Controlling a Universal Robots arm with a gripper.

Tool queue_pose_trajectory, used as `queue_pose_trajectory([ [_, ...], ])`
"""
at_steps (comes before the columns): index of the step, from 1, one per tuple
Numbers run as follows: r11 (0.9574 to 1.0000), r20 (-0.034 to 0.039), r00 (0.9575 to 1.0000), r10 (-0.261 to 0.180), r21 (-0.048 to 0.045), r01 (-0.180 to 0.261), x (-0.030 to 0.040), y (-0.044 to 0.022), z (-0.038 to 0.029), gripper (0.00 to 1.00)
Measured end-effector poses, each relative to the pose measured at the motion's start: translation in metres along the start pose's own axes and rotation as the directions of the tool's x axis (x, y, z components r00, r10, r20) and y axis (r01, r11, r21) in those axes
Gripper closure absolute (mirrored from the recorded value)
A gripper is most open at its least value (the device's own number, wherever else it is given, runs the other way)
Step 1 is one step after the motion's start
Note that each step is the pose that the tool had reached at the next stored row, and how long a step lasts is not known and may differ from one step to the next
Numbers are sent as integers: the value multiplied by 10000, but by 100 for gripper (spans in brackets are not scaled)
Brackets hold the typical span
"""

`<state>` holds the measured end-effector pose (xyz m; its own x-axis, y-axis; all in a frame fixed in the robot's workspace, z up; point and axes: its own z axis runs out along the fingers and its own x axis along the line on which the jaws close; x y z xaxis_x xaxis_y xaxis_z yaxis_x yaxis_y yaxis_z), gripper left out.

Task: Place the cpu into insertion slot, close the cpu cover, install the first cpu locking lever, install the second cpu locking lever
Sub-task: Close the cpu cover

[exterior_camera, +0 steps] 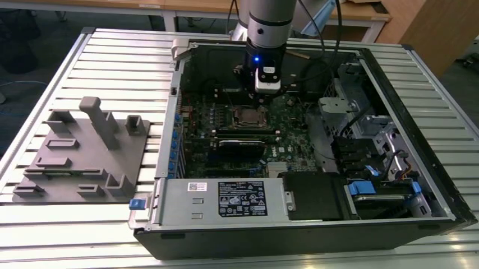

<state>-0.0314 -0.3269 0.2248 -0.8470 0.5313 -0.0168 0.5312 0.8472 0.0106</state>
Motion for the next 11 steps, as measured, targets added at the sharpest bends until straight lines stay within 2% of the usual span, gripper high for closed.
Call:
queue_pose_trajectory([
  [11,9993,2,9993,-371,-10,371,4,-2,0,90],
])
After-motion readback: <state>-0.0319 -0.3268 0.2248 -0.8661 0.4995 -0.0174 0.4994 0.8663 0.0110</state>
